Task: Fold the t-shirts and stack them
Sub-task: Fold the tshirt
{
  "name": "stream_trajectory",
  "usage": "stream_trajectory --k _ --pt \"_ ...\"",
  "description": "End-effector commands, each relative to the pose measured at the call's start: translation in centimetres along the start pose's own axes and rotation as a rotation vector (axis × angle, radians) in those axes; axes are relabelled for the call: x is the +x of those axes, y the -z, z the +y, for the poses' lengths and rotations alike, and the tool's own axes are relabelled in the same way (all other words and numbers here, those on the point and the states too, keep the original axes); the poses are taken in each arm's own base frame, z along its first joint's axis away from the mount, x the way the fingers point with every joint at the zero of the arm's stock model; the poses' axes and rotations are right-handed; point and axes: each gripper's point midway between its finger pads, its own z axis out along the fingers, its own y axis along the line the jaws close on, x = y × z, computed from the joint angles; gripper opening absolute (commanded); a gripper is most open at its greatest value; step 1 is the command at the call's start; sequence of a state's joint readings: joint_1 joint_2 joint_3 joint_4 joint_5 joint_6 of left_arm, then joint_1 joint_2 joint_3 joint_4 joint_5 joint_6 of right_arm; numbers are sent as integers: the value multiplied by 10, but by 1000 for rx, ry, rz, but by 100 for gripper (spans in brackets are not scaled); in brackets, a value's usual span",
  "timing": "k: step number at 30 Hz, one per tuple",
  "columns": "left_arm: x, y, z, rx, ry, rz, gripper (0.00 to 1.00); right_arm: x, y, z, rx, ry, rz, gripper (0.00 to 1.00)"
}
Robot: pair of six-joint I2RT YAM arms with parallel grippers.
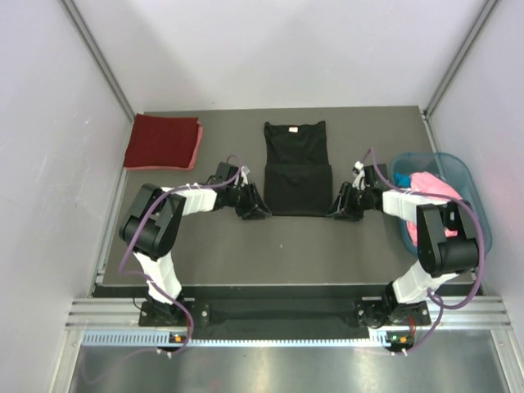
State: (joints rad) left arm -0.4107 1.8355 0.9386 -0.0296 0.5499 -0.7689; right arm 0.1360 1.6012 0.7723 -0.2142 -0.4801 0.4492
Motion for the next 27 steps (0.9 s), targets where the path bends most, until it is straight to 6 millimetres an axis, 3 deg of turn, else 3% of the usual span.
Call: stream_trajectory --k 1,9,12,13,14,16,22,27 --pt "-9 -6 16 -78 -23 -29 38 -7 -6 0 -1 24 -21 40" --pt "-7 -8 19 -85 -17 -17 26 -7 -13 0 -23 16 -12 34" --pt "-4 -8 19 -77 -14 -10 13 -5 -14 0 -30 14 -10 28" --pt "-5 -8 18 -72 -16 -13 4 -5 -13 2 -34 15 -12 25" --pt "-2 -6 17 -64 -16 -5 0 -4 -12 2 -35 15 -12 14" --pt "-3 -4 11 -45 -15 -10 0 -4 -10 5 -47 24 -15 1" --pt "11 16 -8 2 -12 -13 0 11 9 2 -5 63 -11 0" --pt "49 31 0 -18 17 25 0 38 27 -4 25 73 -9 0"
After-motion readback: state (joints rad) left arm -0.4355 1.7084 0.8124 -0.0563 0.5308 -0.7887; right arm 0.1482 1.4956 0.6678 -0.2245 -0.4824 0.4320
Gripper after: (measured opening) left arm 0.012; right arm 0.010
